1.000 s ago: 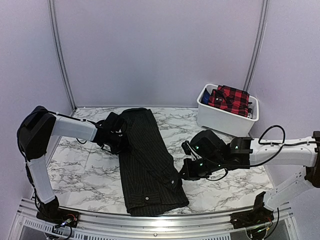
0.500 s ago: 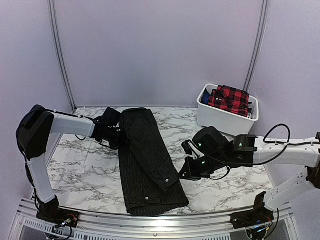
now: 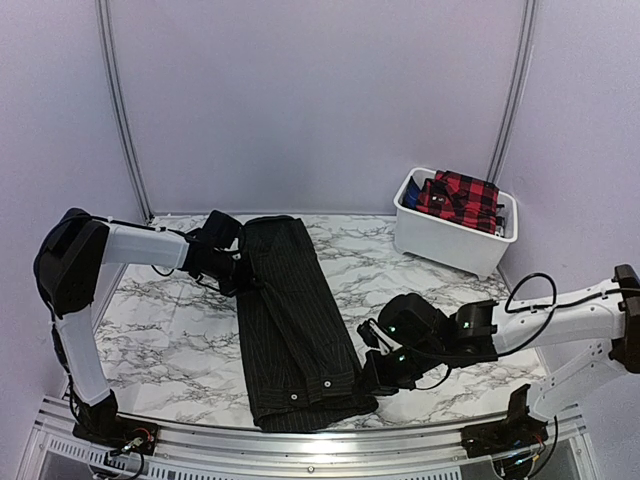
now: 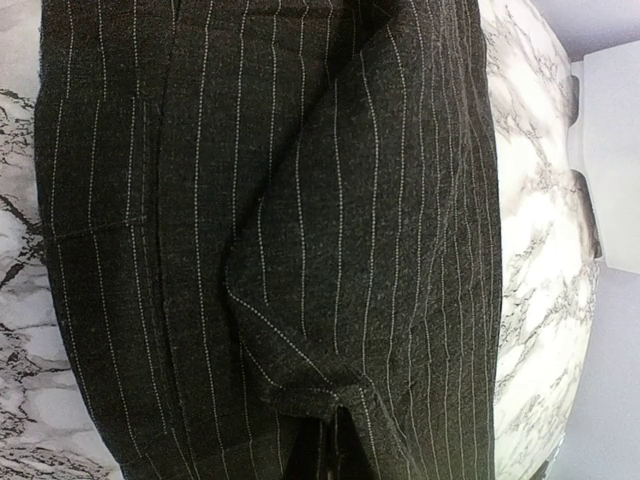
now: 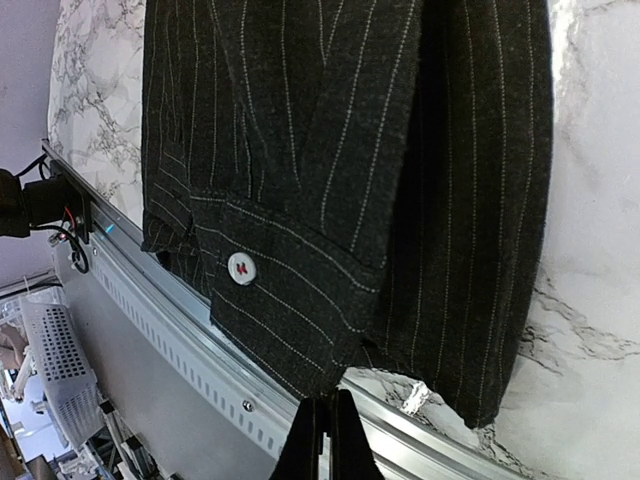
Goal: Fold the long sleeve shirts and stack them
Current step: Fold the sleeve of the rectangle-folded shirt.
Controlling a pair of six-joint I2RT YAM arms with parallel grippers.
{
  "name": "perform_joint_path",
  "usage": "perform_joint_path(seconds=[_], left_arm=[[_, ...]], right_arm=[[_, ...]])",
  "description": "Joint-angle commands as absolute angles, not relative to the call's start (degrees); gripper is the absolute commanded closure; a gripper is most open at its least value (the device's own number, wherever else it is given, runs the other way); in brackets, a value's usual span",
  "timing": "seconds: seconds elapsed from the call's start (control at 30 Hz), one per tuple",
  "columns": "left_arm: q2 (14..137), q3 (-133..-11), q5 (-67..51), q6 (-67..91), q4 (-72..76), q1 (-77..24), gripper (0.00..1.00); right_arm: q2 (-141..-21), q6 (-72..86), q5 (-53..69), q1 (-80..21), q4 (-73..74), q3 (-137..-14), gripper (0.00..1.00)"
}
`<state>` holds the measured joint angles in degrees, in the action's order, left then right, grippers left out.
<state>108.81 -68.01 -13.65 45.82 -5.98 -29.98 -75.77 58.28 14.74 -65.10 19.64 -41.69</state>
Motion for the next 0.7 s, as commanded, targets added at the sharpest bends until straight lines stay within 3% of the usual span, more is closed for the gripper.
perform_joint_path(seconds=[0.0, 0.13, 0.17, 0.3, 0.4, 0.53, 0.67], left_arm=[[109.6, -68.0, -13.2, 44.6, -7.6, -29.5, 1.0], [109.5, -67.8, -12.6, 44.1, -8.5, -29.5, 1.0], [109.1, -67.4, -12.0, 44.0, -8.8, -29.6, 0.97], [106.2, -65.1, -8.9, 43.3, -9.5, -29.5, 0.76], [103.5, -64.4, -7.2, 42.3, -11.1, -29.6, 0.6], [99.6, -63.1, -5.0, 41.3, -12.2, -30.2, 0.6], [97.6, -62.6, -4.1, 41.6, -12.5, -32.5, 0.7]], right_arm=[[-77.1, 58.8, 15.3, -66.1, 16.7, -41.0, 1.0], [-77.7, 57.0, 13.6, -66.1, 19.0, -41.0, 0.99], [-77.7, 56.6, 12.9, -66.1, 19.9, -41.2, 0.95], [-76.0, 53.3, 7.1, -66.1, 25.9, -44.5, 0.69], [-75.8, 49.6, 2.0, -65.6, 29.7, -48.3, 0.6], [-77.9, 43.7, -2.1, -62.6, 27.7, -52.9, 0.59], [-82.1, 39.6, 0.2, -59.8, 20.5, -55.0, 0.62]])
